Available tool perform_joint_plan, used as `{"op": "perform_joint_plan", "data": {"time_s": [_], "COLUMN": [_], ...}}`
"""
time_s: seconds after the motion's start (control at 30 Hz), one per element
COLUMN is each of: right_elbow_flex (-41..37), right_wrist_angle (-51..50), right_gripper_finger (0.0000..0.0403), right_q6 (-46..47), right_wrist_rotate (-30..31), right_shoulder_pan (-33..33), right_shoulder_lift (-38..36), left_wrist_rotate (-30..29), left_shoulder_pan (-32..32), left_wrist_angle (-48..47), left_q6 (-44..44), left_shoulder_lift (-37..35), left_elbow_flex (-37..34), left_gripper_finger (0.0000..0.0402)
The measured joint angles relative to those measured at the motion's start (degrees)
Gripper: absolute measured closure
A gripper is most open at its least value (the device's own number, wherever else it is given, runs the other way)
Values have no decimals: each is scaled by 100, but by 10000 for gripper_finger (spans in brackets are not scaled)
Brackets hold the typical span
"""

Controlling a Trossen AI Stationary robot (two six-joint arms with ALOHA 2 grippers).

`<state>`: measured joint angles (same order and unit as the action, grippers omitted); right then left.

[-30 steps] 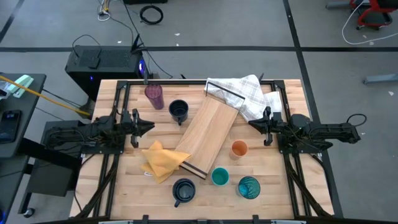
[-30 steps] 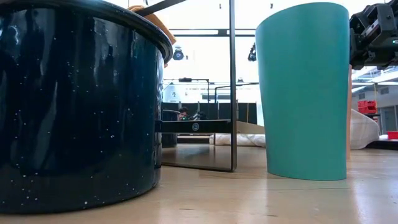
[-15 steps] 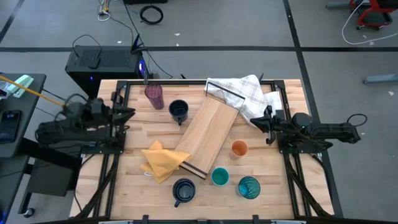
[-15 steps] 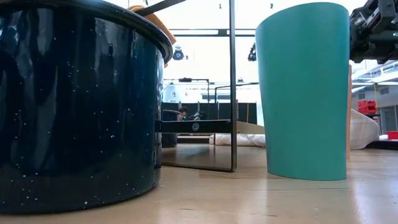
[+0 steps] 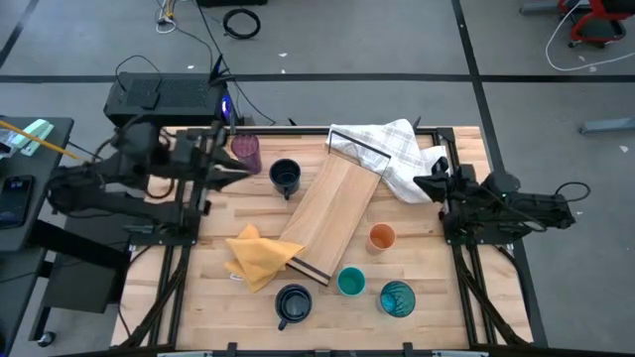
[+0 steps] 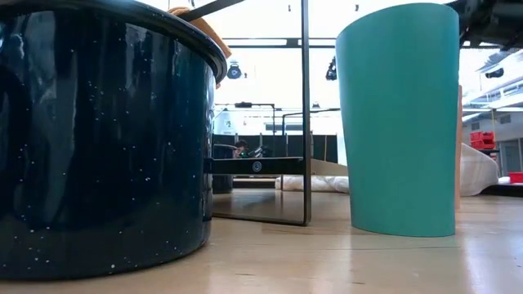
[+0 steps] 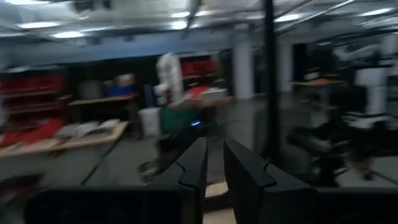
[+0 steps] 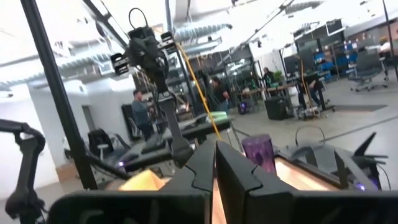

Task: Stack small to large cups/mugs on shelf
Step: Put the purple cup on the shelf

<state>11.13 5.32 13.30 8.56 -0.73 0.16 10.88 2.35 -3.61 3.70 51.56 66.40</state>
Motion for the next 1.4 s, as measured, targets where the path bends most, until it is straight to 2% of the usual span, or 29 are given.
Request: {"op": "perform_joint_plan", "data": {"time_s": [0.27, 0.47, 0.6, 0.73, 1.1, 1.2, 1.4], "right_elbow_flex": [262, 322, 322, 322, 322, 322, 322], "right_wrist_angle": [-13, -13, -10, -11, -4, -8, -8], "right_gripper_finger": [380, 380, 380, 380, 380, 380, 380], "right_q6": [26, 208, 335, 1076, 1057, 1056, 1116], "right_wrist_rotate": [0, 0, 0, 0, -2, -45, -67], "right_shoulder_pan": [0, 0, 0, 0, 0, 0, 0], "right_shoulder_lift": [0, 0, 0, 0, 0, 2, 0], "left_wrist_rotate": [567, 594, 591, 589, 587, 546, 83], "left_shoulder_pan": [-290, -560, -478, -360, -389, -365, -89], "left_wrist_angle": [130, 661, 438, 384, 415, 457, -14], "left_q6": [-329, -408, -639, -1251, -1611, -1482, -1077], "left_shoulder_lift": [1986, 2841, 2861, 2778, 2747, 2747, 2730], "left_elbow_flex": [1201, 1636, 1661, 1675, 1671, 1671, 1668], "left_gripper_finger": [351, 360, 375, 385, 376, 373, 385]}}
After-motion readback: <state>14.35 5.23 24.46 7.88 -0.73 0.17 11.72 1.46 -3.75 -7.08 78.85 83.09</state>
